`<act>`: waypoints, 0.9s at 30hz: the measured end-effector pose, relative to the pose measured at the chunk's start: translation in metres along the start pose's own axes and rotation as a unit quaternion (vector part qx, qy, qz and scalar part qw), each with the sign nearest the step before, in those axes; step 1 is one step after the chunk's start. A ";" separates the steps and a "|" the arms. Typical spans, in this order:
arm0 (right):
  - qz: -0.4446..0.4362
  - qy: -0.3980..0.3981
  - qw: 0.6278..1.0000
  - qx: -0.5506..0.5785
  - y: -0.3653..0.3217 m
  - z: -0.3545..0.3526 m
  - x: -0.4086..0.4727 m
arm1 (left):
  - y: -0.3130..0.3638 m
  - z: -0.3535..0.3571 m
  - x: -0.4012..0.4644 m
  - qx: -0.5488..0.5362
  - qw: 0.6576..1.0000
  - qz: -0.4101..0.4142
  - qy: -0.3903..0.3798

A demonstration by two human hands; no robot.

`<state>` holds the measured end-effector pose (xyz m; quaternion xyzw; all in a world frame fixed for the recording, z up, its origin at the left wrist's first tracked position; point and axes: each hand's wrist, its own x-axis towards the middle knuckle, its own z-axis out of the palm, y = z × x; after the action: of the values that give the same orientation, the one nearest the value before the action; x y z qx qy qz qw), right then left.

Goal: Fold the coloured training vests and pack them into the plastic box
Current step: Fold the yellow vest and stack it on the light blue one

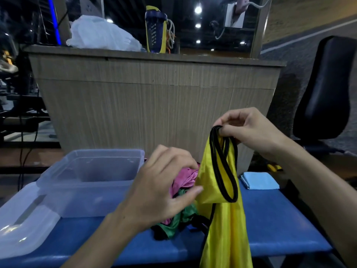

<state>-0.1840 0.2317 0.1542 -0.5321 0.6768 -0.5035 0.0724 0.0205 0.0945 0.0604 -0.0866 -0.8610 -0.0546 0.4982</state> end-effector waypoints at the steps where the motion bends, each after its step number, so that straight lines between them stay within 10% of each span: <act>1: -0.002 -0.001 1.000 -0.001 0.000 0.000 0.000 | 0.005 0.000 0.000 0.000 1.000 0.015 -0.010; 13: 0.012 -0.042 0.999 0.008 0.007 -0.011 0.005 | -0.020 0.002 -0.015 0.215 0.961 0.075 -0.158; 27: 0.047 -0.048 0.969 0.238 0.038 -0.029 -0.003 | -0.017 -0.101 0.116 -0.129 0.965 -0.105 -0.202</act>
<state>-0.2253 0.2489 0.1382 -0.4910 0.5575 -0.6199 0.2525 0.0459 0.0702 0.2110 -0.0681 -0.9337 -0.1983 0.2902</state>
